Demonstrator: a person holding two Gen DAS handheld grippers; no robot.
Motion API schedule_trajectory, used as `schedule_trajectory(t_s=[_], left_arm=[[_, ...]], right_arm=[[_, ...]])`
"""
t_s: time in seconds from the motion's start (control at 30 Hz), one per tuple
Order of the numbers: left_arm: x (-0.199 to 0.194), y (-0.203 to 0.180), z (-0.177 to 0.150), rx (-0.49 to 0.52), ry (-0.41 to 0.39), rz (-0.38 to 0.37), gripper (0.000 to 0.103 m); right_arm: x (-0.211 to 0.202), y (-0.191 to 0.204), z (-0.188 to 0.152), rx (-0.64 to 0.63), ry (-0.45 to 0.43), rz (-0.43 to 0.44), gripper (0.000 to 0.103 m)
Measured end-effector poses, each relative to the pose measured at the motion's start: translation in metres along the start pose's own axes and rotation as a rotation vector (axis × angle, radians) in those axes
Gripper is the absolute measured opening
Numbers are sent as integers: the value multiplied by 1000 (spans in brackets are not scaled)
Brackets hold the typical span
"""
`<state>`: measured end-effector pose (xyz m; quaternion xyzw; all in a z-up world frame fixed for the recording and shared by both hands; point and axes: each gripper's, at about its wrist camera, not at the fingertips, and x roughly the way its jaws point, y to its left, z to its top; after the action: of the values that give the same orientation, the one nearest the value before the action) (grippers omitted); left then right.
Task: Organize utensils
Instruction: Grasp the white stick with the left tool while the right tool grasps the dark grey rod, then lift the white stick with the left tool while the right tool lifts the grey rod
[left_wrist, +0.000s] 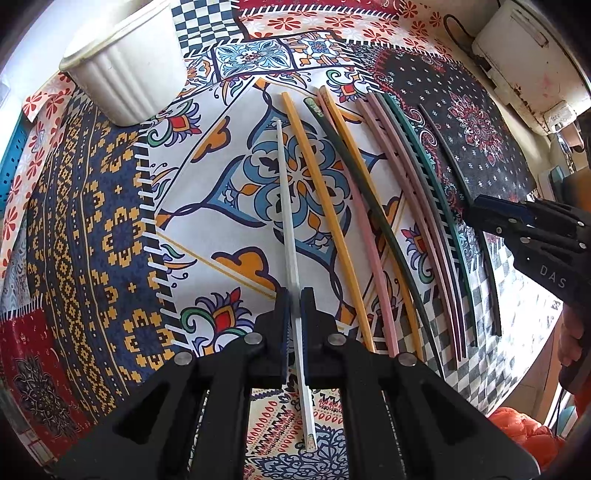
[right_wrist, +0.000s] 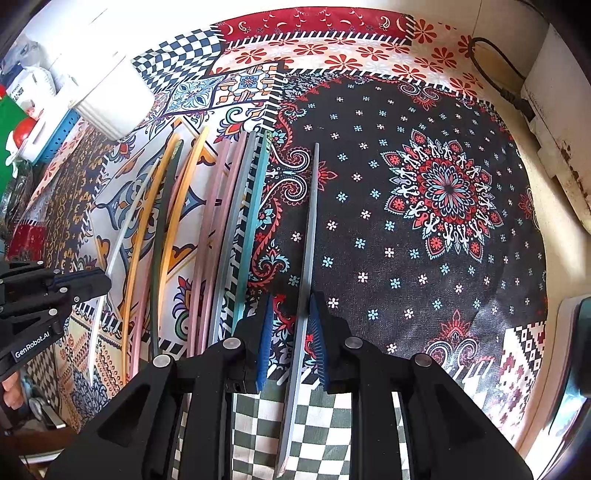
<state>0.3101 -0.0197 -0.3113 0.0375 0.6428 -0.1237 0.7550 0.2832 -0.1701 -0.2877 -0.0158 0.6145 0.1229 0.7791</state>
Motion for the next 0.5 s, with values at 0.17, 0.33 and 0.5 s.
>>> schedule_trajectory(t_s=[0.17,0.33,0.5], left_arm=[[0,-8,4,36,-13,27,4],[2,-4,3,10,-17,18,4],[-10,-3,-4,-4,-52,18,3]], right_arm=[[2,0,5,16,-7,-17,8],[4,-9,12,72,8,42,5],[0,-8,10,76,-3,64,4]])
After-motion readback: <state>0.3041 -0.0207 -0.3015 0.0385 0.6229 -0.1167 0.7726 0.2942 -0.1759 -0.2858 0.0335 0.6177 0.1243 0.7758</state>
